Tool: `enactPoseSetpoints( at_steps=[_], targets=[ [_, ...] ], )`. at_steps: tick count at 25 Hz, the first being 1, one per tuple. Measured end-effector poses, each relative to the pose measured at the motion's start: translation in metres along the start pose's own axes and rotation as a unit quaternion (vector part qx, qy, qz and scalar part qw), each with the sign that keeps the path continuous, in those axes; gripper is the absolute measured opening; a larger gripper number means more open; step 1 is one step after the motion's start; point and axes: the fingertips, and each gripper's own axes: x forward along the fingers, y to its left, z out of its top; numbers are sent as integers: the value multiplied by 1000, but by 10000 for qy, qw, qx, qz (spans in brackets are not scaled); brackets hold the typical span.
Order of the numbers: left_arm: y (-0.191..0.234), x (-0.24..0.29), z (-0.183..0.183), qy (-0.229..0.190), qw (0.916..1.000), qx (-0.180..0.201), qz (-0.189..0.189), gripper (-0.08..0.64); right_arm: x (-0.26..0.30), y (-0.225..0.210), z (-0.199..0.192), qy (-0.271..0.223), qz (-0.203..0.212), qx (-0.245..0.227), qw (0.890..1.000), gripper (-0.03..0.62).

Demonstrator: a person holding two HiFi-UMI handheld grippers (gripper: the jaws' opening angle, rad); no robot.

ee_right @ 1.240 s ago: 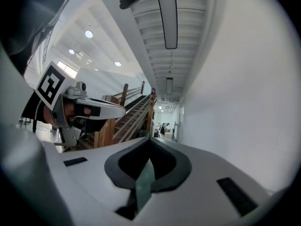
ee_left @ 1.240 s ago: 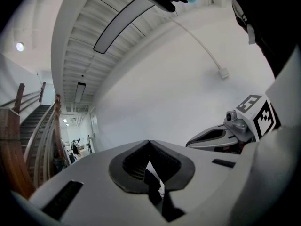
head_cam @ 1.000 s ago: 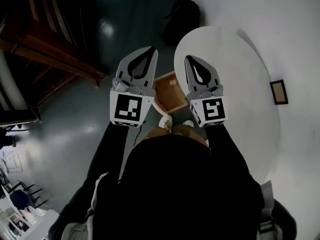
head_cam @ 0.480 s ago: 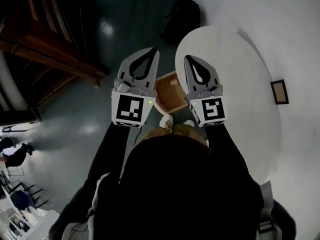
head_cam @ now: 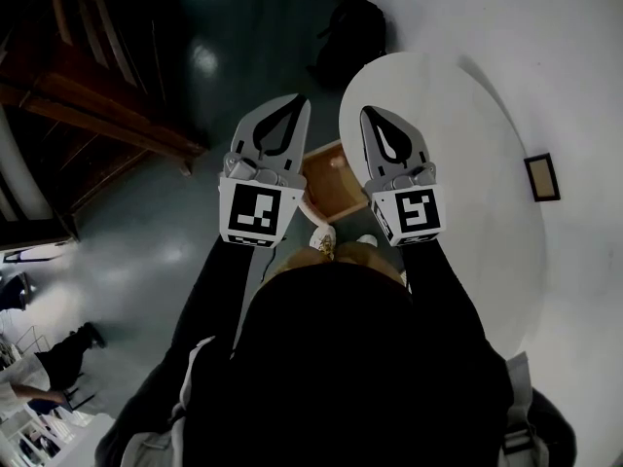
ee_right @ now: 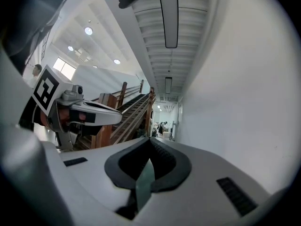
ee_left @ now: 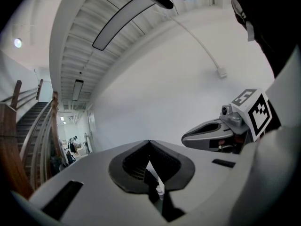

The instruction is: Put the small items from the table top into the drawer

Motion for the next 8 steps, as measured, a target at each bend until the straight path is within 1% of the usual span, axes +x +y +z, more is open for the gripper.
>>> enactPoseSetpoints(
  at_steps=[8],
  targets=[
    [0,-3,-3,5,10000,25,-69,15,0,0,3,-14,-104,33,9999,26]
  ],
)
